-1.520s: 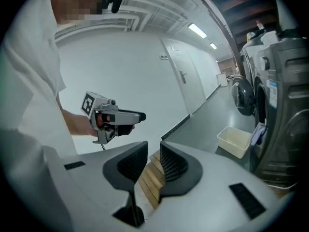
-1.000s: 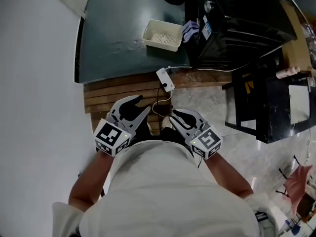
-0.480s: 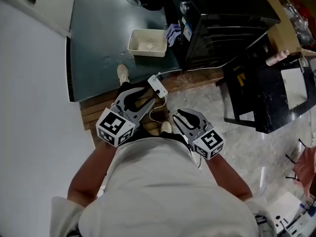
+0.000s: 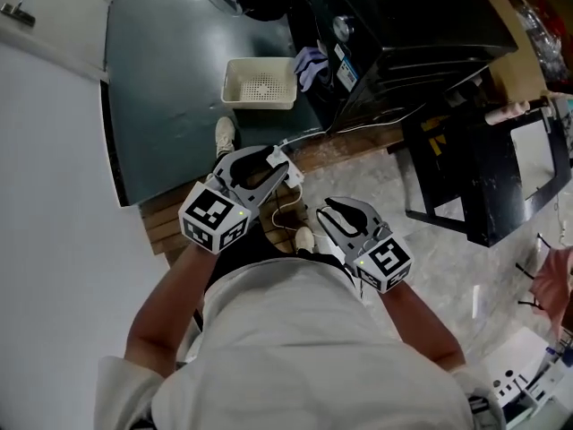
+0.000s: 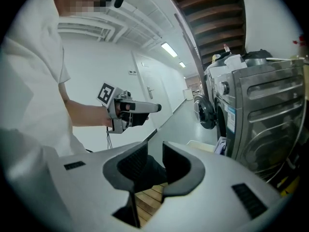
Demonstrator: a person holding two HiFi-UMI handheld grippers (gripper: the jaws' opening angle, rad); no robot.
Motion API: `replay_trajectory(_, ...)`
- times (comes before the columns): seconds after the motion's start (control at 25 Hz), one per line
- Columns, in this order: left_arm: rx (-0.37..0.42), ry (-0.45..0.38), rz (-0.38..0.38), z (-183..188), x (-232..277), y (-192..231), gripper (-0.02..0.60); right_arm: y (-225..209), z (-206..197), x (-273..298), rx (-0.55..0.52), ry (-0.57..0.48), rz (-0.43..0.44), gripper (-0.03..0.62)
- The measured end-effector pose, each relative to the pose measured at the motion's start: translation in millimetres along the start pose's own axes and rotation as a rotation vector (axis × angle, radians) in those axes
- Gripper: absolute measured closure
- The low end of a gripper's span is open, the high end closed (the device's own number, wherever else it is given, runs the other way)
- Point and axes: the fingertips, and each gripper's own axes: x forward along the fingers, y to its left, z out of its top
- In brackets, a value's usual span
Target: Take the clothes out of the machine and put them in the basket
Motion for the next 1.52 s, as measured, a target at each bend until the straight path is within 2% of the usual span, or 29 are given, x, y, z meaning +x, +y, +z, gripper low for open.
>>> replay_trajectory(0.32, 0.012, 0.012, -0.051, -3, 53, 92, 0.413, -27, -4, 77, 0.016, 0.103, 0.024, 0.514)
replay_trajectory(0.44, 0.032, 0.031, -0.063, -13, 85, 129, 0.407, -44, -10, 103, 0.025, 0.127, 0.023, 0.514)
replay_trajectory(0.76, 0.071, 0.092, -0.127, -41, 180, 208, 0.343, -81, -37, 154, 0.076, 0.192, -0.012, 0.514)
replay_trajectory(1.12, 0.118, 0.126, -0.219, -66, 284, 273, 0.276, -110, -62, 207, 0.127, 0.206, -0.072, 0.514)
replay_trajectory(1.4, 0.145, 0.172, -0.266, -100, 365, 309, 0.242, -131, -98, 239, 0.183, 0.223, -0.127, 0.473)
replay_trajectory(1.52, 0.145, 0.185, -0.284, -115, 401, 320, 0.234, -143, -106, 249, 0.173, 0.213, -0.147, 0.467)
